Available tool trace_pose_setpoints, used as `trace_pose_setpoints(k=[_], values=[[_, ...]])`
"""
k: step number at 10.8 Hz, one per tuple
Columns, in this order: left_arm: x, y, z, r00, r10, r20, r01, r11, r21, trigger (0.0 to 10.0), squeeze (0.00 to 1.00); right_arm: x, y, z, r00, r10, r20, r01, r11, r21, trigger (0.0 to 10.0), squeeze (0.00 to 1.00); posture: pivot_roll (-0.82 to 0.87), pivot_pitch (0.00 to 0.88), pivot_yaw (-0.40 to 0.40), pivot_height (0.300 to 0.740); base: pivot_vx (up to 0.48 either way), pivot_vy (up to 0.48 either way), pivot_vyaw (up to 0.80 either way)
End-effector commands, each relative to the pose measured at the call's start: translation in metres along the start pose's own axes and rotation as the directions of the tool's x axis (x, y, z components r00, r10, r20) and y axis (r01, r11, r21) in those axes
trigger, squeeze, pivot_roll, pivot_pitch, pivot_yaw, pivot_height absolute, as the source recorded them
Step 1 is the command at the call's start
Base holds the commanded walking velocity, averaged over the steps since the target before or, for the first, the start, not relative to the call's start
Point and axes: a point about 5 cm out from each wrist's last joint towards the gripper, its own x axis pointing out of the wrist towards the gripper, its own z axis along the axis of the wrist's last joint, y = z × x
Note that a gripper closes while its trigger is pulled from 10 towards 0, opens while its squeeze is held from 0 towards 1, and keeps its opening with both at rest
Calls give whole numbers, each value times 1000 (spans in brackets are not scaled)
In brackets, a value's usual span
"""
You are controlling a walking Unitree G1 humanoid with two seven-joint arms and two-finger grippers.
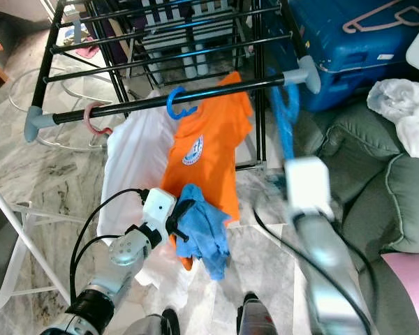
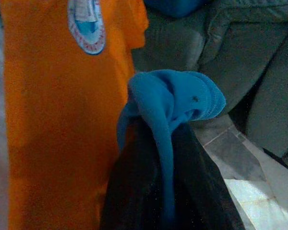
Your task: Hang hanger
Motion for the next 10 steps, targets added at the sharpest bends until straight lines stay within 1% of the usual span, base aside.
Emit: trace_pose_setpoints(k=[1, 3, 4, 5, 6, 7, 8, 10], values=[[-2, 3, -4, 1000, 24, -12, -24, 1000, 10, 10000, 0, -10, 4, -8, 999, 38, 7, -38, 999, 0, 10000, 0, -276, 202, 145, 740, 0, 0, 0], [-5, 0, -12, 998, 52, -36, -52, 999, 11, 10000, 0, -27, 14, -49, 992, 102, -76, -101, 995, 22, 10000, 0, -272, 200, 128, 740, 0, 0, 0], [-7, 1, -15, 997, 61, -49, -60, 998, 16, 10000, 0, -31, 19, -62, 986, 123, -108, -120, 992, 36, 10000, 0, -269, 197, 123, 740, 0, 0, 0], [-11, 2, -25, 992, 95, -87, -92, 995, 28, 10000, 0, -37, 29, -88, 970, 172, -172, -162, 984, 72, 10000, 0, -253, 180, 103, 740, 0, 0, 0], [-16, 6, -32, 984, 139, -115, -135, 990, 44, 10000, 0, -38, 37, -100, 957, 211, -200, -197, 976, 90, 10000, 0, -240, 172, 91, 740, 0, 0, 0], [-21, 14, -40, 971, 185, -152, -178, 982, 54, 10000, 0, -35, 45, -111, 946, 234, -224, -207, 968, 138, 10000, 0, -218, 178, 76, 740, 0, 0, 0], [-31, 23, -50, 952, 232, -199, -223, 972, 70, 10000, 0, -31, 58, -124, 924, 281, -260, -246, 956, 161, 10000, 0, -189, 160, 61, 740, 0, 0, 0], [-42, 24, -67, 923, 269, -276, -243, 962, 124, 10000, 0, -30, 69, -146, 886, 310, -344, -246, 945, 217, 10000, 0, -129, 136, 33, 740, 0, 0, 0]])
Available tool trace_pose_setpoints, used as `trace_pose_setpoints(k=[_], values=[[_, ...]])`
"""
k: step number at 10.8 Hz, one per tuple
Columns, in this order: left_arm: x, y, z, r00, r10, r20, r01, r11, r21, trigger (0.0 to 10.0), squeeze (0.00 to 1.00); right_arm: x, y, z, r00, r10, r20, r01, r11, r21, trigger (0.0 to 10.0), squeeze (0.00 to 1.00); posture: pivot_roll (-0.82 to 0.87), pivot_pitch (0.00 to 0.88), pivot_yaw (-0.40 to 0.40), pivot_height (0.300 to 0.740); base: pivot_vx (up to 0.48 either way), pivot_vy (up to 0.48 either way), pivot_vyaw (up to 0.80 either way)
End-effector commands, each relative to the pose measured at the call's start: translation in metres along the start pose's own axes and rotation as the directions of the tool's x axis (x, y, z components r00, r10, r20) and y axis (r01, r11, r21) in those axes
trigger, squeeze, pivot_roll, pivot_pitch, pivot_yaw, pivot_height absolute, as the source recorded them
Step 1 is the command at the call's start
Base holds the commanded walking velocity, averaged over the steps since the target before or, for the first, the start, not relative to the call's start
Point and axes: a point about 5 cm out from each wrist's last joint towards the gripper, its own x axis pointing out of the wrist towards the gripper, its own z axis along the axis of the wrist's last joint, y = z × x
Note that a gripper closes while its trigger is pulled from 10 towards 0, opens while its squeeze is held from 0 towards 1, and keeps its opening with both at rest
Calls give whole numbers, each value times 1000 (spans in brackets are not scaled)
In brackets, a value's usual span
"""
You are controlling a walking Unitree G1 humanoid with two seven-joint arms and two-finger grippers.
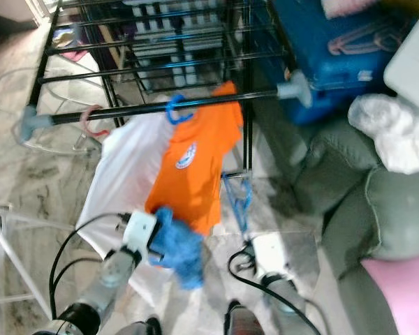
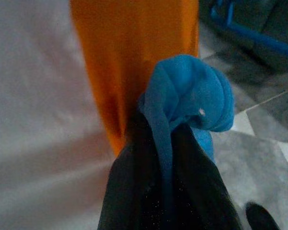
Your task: Hang hanger
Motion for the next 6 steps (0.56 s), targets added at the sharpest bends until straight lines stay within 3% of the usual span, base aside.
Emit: trace_pose_setpoints(k=[1, 2, 4, 6], values=[[-1, -1, -4, 999, 34, -20, -34, 999, -19, 10000, 0, 2, 4, -12, 999, 16, -52, -14, 999, 45, 10000, 0, -103, 142, 22, 740, 0, 0, 0], [1, -5, -5, 999, 32, -40, -32, 999, 9, 10000, 0, 7, 6, -17, 995, 34, -95, -30, 999, 45, 10000, 0, -74, 147, 11, 740, 0, 0, 0], [4, -4, -6, 996, 33, -80, -30, 999, 33, 10000, 0, 13, 12, -27, 984, 31, -173, -6, 990, 143, 10000, 0, -94, 115, 26, 740, -302, 0, 0], [6, -5, -5, 996, 10, -93, -4, 997, 72, 10000, 0, 14, 14, -31, 978, 23, -208, 10, 987, 158, 10000, 0, -78, 110, 33, 740, -313, 0, 0]])
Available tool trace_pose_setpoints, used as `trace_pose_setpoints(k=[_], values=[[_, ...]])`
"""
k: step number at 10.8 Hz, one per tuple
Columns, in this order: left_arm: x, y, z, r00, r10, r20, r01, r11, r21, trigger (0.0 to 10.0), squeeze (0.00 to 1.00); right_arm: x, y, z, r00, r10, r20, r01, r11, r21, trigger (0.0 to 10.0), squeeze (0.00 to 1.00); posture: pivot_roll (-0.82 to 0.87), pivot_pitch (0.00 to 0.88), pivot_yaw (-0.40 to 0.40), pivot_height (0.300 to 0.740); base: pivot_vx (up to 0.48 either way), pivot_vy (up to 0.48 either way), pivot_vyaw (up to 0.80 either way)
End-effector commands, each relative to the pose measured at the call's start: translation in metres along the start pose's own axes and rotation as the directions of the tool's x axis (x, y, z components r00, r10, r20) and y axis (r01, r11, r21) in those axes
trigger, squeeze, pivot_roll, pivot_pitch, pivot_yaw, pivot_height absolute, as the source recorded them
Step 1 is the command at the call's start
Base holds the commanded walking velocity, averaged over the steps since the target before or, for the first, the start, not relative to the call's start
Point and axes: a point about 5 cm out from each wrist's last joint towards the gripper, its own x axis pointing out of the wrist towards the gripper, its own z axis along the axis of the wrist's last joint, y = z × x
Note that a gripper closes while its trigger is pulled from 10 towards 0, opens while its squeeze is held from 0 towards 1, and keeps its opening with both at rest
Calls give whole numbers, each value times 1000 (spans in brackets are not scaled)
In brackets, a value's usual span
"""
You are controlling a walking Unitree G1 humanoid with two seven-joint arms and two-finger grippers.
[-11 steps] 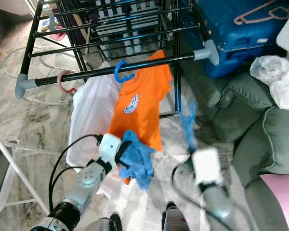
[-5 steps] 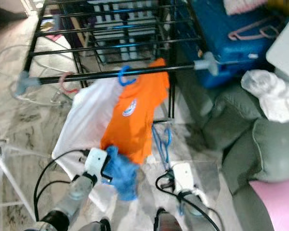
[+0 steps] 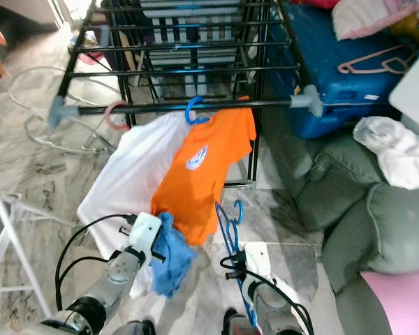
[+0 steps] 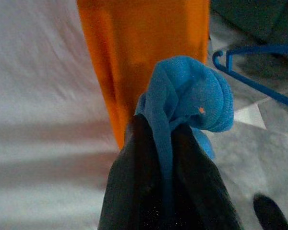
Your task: Hang hanger
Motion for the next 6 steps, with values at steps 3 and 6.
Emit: trace_pose_setpoints(k=[3, 6], values=[[-3, -6, -12, 998, -13, -64, 15, 1000, 22, 10000, 0, 2, 0, -1, 1000, -17, -15, 17, 999, 30, 10000, 0, -101, 96, 32, 740, -359, 0, 0], [-1, -4, -9, 998, -11, -69, 13, 1000, 27, 10000, 0, 4, 3, 3, 1000, -15, -11, 15, 999, 32, 10000, 0, -98, 91, 35, 740, -358, 0, 0]])
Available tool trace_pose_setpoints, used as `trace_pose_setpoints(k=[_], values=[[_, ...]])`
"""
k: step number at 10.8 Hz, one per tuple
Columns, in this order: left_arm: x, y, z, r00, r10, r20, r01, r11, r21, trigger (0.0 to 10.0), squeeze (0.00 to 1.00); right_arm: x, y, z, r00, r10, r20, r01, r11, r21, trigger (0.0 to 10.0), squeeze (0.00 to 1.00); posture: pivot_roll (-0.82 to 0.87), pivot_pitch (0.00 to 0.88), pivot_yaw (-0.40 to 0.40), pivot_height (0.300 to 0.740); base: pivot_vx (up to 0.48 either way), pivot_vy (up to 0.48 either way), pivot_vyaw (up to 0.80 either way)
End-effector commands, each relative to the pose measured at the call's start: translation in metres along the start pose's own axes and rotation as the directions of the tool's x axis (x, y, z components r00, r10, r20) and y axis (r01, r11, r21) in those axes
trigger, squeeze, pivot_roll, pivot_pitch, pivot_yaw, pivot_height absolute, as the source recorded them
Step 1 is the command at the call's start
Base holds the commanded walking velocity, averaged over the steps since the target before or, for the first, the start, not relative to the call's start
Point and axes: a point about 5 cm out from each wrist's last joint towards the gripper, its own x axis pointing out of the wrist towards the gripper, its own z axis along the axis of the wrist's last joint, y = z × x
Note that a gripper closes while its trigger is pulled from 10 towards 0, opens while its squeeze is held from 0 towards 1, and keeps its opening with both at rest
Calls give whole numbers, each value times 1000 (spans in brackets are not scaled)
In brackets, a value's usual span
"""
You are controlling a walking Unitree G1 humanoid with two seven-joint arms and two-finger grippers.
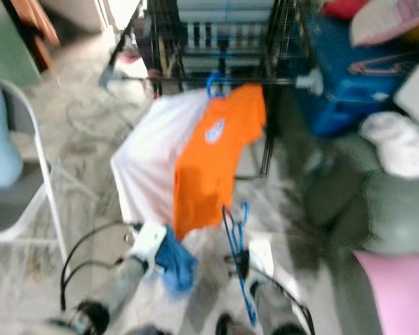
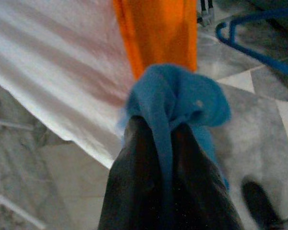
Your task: Hang hanger
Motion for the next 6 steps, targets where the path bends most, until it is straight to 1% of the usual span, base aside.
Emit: trace_pose_setpoints(k=[1, 2, 3, 4, 5, 6], values=[[0, 1, -1, 1000, -1, -6, 1, 1000, 13, 10000, 0, 0, 5, -2, 1000, 14, -5, -14, 1000, 2, 10000, 0, -91, 87, 41, 740, -356, 0, 0], [-1, 3, -5, 1000, 2, -24, -1, 1000, 24, 10000, 0, 1, 8, -2, 1000, 22, -9, -22, 1000, 6, 10000, 0, -86, 87, 44, 740, -352, 0, 0], [-7, 5, -22, 994, 3, -106, -3, 1000, 6, 10000, 0, 2, 11, -3, 999, 29, -15, -29, 1000, 13, 10000, 0, -72, 84, 50, 740, -307, 0, 0], [-10, 6, -33, 983, -14, -182, 0, 997, -74, 10000, 0, 2, 12, -4, 999, 30, -25, -30, 999, 23, 10000, 0, -56, 83, 49, 740, -360, 0, 0], [-13, 9, -40, 977, -6, -215, -12, 997, -81, 10000, 0, 1, 11, -7, 999, 29, -39, -29, 1000, -11, 10000, 0, -57, 81, 51, 740, -360, 0, 0], [-17, 13, -49, 968, -5, -249, -10, 998, -56, 10000, 0, -1, 10, -12, 998, 35, -59, -37, 999, -34, 10000, 0, -62, 87, 52, 740, 0, 0, 0]])
